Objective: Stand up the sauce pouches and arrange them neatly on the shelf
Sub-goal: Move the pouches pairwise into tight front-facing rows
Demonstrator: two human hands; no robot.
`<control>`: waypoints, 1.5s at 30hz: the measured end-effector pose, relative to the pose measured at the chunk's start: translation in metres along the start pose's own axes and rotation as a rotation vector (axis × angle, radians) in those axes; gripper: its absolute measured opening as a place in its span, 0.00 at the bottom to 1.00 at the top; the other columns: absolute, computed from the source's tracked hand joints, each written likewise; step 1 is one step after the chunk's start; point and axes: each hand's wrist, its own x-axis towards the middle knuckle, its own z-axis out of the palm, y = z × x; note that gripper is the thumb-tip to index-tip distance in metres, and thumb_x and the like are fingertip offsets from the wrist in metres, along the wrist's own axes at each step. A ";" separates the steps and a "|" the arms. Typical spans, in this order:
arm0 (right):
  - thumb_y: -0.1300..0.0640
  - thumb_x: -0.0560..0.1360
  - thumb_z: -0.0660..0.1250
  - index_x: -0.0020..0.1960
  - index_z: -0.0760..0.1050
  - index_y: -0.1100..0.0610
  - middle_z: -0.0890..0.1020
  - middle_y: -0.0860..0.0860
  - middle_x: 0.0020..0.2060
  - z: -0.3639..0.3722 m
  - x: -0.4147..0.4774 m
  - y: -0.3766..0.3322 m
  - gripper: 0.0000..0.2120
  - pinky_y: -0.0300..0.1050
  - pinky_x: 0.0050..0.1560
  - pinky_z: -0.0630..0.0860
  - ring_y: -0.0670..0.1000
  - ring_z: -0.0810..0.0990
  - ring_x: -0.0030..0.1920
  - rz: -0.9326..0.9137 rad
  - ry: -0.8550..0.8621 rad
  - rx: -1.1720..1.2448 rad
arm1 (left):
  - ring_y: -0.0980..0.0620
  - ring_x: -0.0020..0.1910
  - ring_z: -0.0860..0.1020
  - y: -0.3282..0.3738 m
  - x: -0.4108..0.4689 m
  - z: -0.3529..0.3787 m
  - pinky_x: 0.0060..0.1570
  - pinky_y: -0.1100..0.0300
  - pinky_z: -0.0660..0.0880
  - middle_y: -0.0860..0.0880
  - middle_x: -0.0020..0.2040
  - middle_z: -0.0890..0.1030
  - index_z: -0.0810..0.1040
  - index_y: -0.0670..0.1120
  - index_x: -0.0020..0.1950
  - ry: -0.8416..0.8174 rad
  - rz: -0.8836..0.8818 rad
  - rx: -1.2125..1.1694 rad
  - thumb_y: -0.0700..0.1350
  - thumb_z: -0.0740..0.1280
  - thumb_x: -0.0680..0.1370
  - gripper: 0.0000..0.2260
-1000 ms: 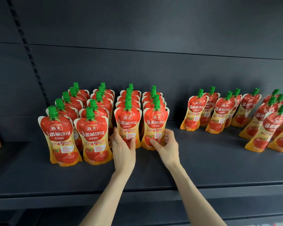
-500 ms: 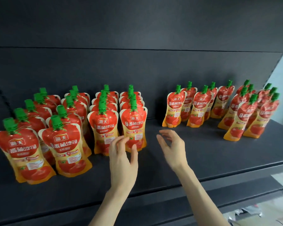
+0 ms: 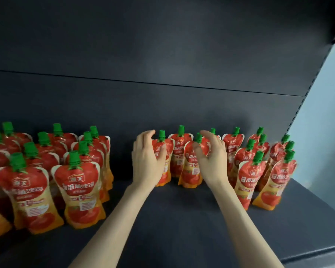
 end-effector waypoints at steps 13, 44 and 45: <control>0.57 0.76 0.68 0.60 0.76 0.55 0.79 0.42 0.48 0.004 0.030 0.039 0.14 0.24 0.49 0.71 0.35 0.75 0.47 0.050 -0.159 0.212 | 0.49 0.56 0.76 -0.008 0.017 0.036 0.55 0.54 0.74 0.46 0.55 0.79 0.76 0.41 0.61 0.004 -0.084 0.027 0.49 0.63 0.79 0.15; 0.59 0.73 0.69 0.53 0.77 0.55 0.85 0.48 0.45 0.004 -0.121 -0.048 0.09 0.40 0.43 0.80 0.49 0.84 0.47 0.333 -0.327 0.782 | 0.61 0.49 0.80 -0.002 -0.119 -0.114 0.40 0.71 0.76 0.61 0.47 0.83 0.78 0.52 0.51 -0.069 -0.444 -0.536 0.47 0.69 0.72 0.09; 0.58 0.72 0.69 0.53 0.77 0.55 0.85 0.48 0.45 0.008 -0.132 -0.057 0.10 0.41 0.43 0.81 0.49 0.84 0.47 0.346 -0.321 0.779 | 0.61 0.49 0.81 -0.007 -0.124 -0.128 0.40 0.70 0.76 0.60 0.47 0.83 0.78 0.51 0.51 -0.079 -0.447 -0.540 0.47 0.69 0.72 0.09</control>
